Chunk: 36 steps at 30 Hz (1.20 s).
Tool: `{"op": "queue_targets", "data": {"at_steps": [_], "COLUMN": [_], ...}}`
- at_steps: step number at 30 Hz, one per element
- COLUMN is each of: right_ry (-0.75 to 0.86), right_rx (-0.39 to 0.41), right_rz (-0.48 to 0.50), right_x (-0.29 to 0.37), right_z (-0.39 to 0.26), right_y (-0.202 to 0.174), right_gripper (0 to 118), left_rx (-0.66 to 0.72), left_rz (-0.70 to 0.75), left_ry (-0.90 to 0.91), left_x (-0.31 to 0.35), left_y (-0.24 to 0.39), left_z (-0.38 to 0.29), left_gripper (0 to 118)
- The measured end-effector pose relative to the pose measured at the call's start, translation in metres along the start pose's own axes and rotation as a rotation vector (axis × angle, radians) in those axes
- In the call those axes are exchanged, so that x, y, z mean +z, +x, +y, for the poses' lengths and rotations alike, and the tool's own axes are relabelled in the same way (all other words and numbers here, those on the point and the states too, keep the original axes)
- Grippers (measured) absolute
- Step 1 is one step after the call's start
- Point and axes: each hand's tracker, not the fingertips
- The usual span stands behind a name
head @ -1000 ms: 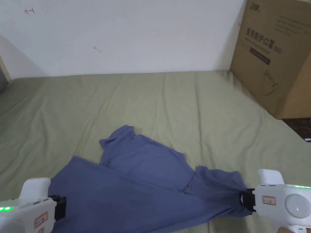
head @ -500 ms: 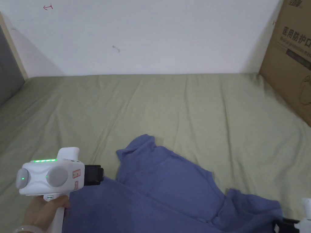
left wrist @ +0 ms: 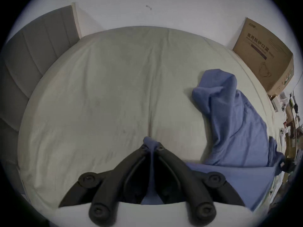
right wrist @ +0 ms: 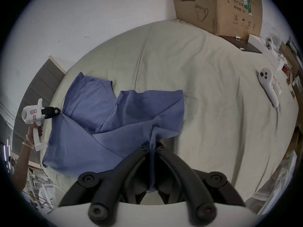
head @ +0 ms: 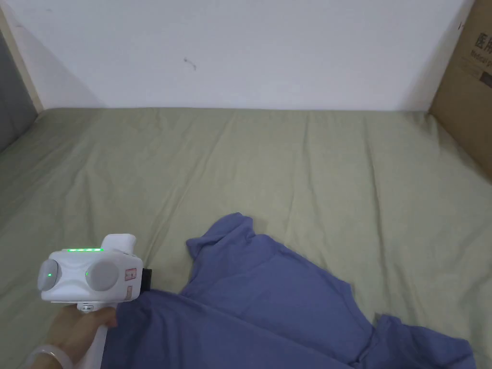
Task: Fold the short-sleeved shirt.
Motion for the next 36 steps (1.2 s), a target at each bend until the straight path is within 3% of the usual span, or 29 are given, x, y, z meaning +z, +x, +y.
{"op": "queue_targets", "data": {"at_steps": [11, 21, 29, 32, 36], "right_ry": [0.108, 0.390, 0.581, 0.663, 0.743], "right_rx": [0.032, 0.037, 0.170, 0.140, 0.213], "right_rz": [0.060, 0.166, 0.099, 0.115, 0.007], "right_x": [0.040, 0.117, 0.206, 0.237, 0.260], "right_z": [0.034, 0.177, 0.316, 0.363, 0.414], "right_y": [-0.026, -0.099, -0.186, -0.213, -0.247], "right_gripper": [3, 3, 3, 3, 3], "left_rx": [-0.088, -0.053, -0.010, 0.000, 0.013], "left_rz": [0.076, 0.199, 0.291, 0.334, 0.339], "left_ry": [0.251, 0.536, 0.711, 0.762, 0.832], "left_x": [0.153, 0.319, 0.385, 0.389, 0.391], "left_y": [0.003, -0.005, -0.007, -0.005, -0.001], "left_z": [0.029, 0.105, 0.175, 0.210, 0.266], "left_gripper": [1, 1, 1, 1, 1]}}
